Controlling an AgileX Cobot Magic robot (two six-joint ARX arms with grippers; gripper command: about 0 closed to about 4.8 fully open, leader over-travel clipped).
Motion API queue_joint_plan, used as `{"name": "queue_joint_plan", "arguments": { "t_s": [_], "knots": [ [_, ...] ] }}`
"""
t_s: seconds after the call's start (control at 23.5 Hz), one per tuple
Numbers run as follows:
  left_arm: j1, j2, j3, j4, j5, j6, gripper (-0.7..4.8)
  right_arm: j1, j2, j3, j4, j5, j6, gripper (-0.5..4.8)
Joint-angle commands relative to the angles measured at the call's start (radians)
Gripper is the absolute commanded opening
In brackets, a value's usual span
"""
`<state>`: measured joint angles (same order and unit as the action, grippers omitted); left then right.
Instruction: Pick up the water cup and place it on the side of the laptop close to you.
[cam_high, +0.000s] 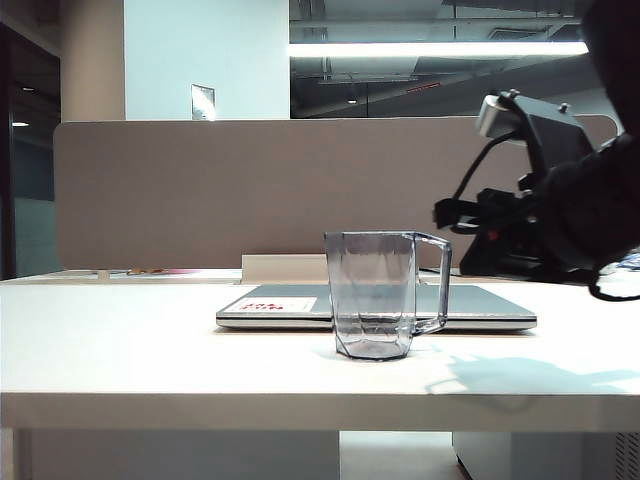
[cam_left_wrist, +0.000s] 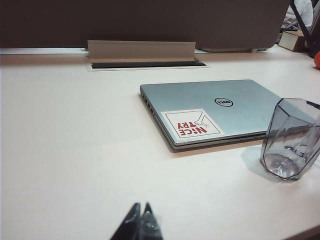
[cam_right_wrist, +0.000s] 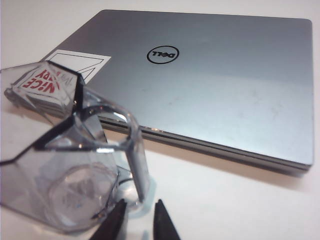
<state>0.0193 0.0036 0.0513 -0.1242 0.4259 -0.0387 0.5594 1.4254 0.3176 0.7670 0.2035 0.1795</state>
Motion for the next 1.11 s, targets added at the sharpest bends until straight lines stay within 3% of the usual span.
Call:
{"name": "queue_joint_plan", "arguments": {
  "t_s": [0.04, 0.17, 0.26, 0.47, 0.72, 1.11],
  "knots": [
    [0.0, 0.0, 0.002, 0.008, 0.001, 0.001, -0.03, 0.001, -0.039, -0.02, 0.009, 0.0, 0.005, 0.9],
    [0.0, 0.0, 0.002, 0.007, 0.001, 0.001, -0.03, 0.001, -0.096, -0.04, -0.019, 0.001, 0.004, 0.79],
    [0.0, 0.0, 0.002, 0.006, 0.001, 0.001, -0.03, 0.001, -0.194, -0.071, -0.049, 0.013, 0.003, -0.08],
    [0.0, 0.0, 0.002, 0.006, 0.001, -0.002, -0.03, -0.003, -0.377, -0.119, -0.115, 0.135, -0.005, -0.08],
    [0.0, 0.0, 0.002, 0.006, 0.001, -0.002, -0.03, -0.003, -0.562, -0.142, -0.226, 0.144, -0.027, -0.08],
    [0.0, 0.0, 0.002, 0.006, 0.001, -0.002, -0.03, -0.005, -0.803, -0.163, -0.456, 0.296, -0.029, -0.08]
  ]
}}
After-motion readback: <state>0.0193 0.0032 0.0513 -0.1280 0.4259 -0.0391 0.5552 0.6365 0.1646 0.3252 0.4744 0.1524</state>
